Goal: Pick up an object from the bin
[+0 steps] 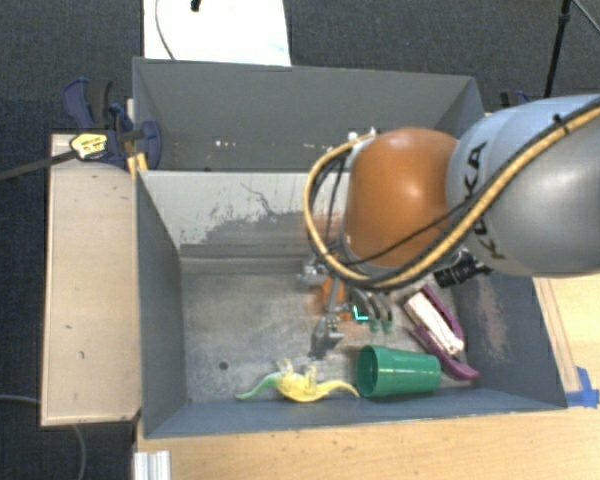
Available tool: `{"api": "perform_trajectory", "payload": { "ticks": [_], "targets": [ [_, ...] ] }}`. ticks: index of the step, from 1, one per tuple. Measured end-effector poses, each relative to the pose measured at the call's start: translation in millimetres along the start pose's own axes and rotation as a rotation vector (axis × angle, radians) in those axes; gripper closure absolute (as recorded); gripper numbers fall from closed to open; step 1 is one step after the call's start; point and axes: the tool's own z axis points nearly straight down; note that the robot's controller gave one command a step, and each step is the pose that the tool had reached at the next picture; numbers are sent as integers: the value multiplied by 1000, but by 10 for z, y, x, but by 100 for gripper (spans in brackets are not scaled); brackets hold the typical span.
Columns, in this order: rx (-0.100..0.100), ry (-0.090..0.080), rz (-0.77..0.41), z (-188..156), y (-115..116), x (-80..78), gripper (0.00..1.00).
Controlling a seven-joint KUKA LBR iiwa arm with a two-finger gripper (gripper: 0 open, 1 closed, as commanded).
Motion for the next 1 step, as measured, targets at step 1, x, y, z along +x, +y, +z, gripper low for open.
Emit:
{"api": "perform_trajectory", "payload": {
  "ticks": [1],
  "targets": [
    [-1, -7, 5, -33, -5, -19, 0]
  ]
}}
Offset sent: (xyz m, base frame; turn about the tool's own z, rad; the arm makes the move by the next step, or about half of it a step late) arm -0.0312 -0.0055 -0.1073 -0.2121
